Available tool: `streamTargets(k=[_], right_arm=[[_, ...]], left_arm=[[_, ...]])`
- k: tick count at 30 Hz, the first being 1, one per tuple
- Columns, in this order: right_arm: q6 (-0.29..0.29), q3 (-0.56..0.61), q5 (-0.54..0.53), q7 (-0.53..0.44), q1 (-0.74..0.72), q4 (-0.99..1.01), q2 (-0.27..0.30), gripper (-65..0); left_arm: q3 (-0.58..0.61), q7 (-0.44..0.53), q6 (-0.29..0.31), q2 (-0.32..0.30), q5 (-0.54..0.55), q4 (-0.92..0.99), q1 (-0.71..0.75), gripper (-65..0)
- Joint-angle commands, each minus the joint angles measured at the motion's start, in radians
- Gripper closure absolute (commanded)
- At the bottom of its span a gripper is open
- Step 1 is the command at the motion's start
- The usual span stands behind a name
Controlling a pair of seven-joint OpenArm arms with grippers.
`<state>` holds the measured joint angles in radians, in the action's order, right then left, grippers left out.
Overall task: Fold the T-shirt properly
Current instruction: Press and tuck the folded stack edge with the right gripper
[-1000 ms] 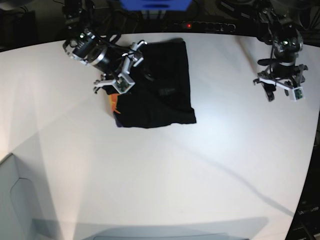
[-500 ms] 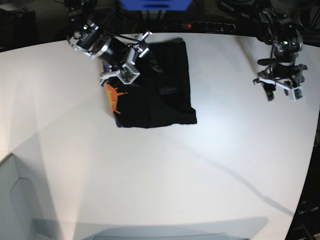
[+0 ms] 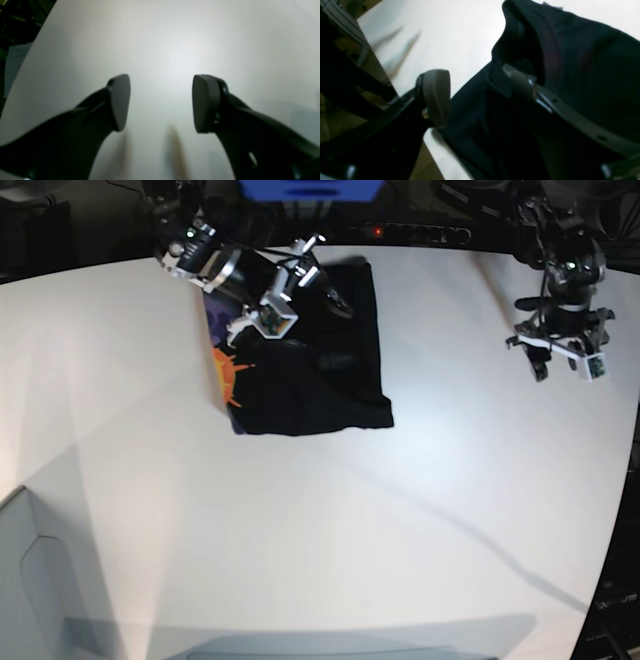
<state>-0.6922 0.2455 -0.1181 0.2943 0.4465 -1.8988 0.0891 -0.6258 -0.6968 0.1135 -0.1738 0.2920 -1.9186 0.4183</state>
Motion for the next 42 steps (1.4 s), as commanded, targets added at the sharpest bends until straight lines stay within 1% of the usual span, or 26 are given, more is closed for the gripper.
streamTargets(k=[1,3,7,10,13,15,20,22,25,31,33,36,42], right_arm=[[-0.006,-0.001,-0.022,-0.03,-0.001,-0.006,0.016,-38.7],[-0.006,-0.015,-0.022,-0.03,-0.01,-0.005,0.03,-38.7],[-0.006,-0.064,-0.022,-0.03,-0.01,-0.006,0.028,-38.8],[-0.006,-0.093,-0.022,-0.03,-0.01,-0.006,0.028,-38.8],[-0.006,-0.12,-0.022,-0.03,-0.013,-0.006,0.027,-38.8],[-0.006,-0.127,-0.022,-0.03,-0.015,-0.003,0.027,-38.8],[-0.006,-0.116,-0.024,-0.03,-0.008,0.049,0.027,-38.8],[-0.006,-0.084,-0.024,-0.03,-0.007,0.069,0.028,-38.8],[-0.006,-0.005,-0.024,-0.034,0.013,0.075,0.033,-38.8],[-0.006,0.182,-0.024,-0.039,0.01,0.029,0.09,-38.7],[-0.006,0.213,-0.024,-0.039,0.01,0.006,0.099,-38.7],[-0.006,0.2,-0.025,-0.039,0.011,-0.031,0.102,-38.7],[-0.006,0.101,-0.025,-0.039,0.001,-0.061,0.096,-38.7]], left_arm=[[-0.004,0.025,-0.001,-0.013,0.002,-0.02,-0.005,-38.0],[-0.004,0.025,-0.001,-0.013,0.002,-0.02,-0.005,-38.0],[-0.004,0.025,-0.001,-0.011,0.002,-0.02,-0.003,-38.0],[-0.004,0.025,-0.001,0.007,0.002,-0.02,-0.005,-38.0],[-0.004,0.025,-0.001,0.012,0.002,-0.023,-0.005,-38.0],[-0.003,0.025,-0.001,0.024,0.002,-0.023,-0.005,-38.0],[-0.003,0.025,-0.001,0.029,0.002,-0.023,-0.003,-38.0],[-0.003,0.025,-0.001,0.029,0.002,-0.023,-0.003,-38.0],[-0.003,0.025,-0.001,0.029,0.002,-0.023,-0.002,-38.0],[-0.007,0.025,-0.001,0.029,0.002,-0.025,-0.003,-38.0],[-0.009,0.025,-0.001,0.024,0.002,-0.025,0.0,-38.0],[-0.012,0.025,-0.001,0.02,0.002,-0.025,0.0,-38.0],[-0.012,0.025,-0.001,0.02,0.002,-0.025,0.003,-38.0]])
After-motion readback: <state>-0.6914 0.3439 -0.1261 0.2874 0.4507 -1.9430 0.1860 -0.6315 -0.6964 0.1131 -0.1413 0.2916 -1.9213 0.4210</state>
